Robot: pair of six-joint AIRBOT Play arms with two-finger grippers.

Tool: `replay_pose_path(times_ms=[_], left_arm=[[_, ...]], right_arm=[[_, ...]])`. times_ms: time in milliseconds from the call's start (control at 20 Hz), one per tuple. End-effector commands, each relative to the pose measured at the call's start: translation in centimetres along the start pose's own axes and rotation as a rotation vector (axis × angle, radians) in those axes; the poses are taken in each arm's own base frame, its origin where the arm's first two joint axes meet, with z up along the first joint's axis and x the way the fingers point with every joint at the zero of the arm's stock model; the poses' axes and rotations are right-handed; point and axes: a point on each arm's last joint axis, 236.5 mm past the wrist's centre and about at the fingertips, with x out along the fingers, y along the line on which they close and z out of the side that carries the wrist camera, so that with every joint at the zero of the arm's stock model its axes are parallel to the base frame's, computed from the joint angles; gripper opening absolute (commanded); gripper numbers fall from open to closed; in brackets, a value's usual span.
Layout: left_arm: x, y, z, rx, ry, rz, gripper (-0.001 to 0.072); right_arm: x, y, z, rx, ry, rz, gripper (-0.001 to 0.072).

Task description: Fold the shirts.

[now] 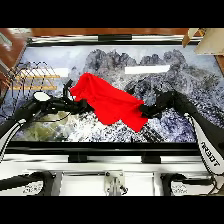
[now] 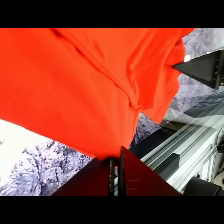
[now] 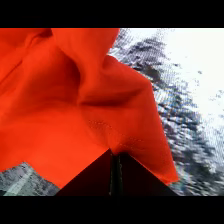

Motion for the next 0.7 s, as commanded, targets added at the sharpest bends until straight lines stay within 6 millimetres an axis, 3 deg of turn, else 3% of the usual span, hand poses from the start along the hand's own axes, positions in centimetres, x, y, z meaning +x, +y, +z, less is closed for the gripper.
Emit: replay_pose_path(times_ms=[0, 250, 350, 450, 550, 650], left_arm=[[-0.3, -0.6, 0.4, 0.023, -0.006, -0.008, 0.0033], [-0.5, -1.0, -0.1, 0.056, 0.013, -0.019, 0.0033], [-0.7, -1.3, -0.2, 0.063, 0.014, -0.024, 0.0033], [-1.6, -2.2, 0.1, 0.090, 0.002, -0.036, 0.0032], [-4.2, -5.4, 1.5, 0.258, -0.063, -0.063, 0.0032], [-9.5, -10.8, 4.6, 0.445, -0.214, -0.069, 0.0031]], right_arm=[[-1.0, 0.5, 0.1, -0.042, -0.013, 0.003, 0.0054], [-5.4, 1.3, 1.8, -0.139, -0.119, -0.037, 0.0053], [-6.0, 0.7, 1.9, -0.164, -0.128, -0.070, 0.0053], [-6.8, 1.8, 1.8, -0.173, -0.146, -0.038, 0.0052], [-9.9, 4.2, 2.9, -0.223, -0.244, 0.017, 0.0052], [-16.2, 7.0, 5.5, -0.269, -0.436, 0.040, 0.0052]])
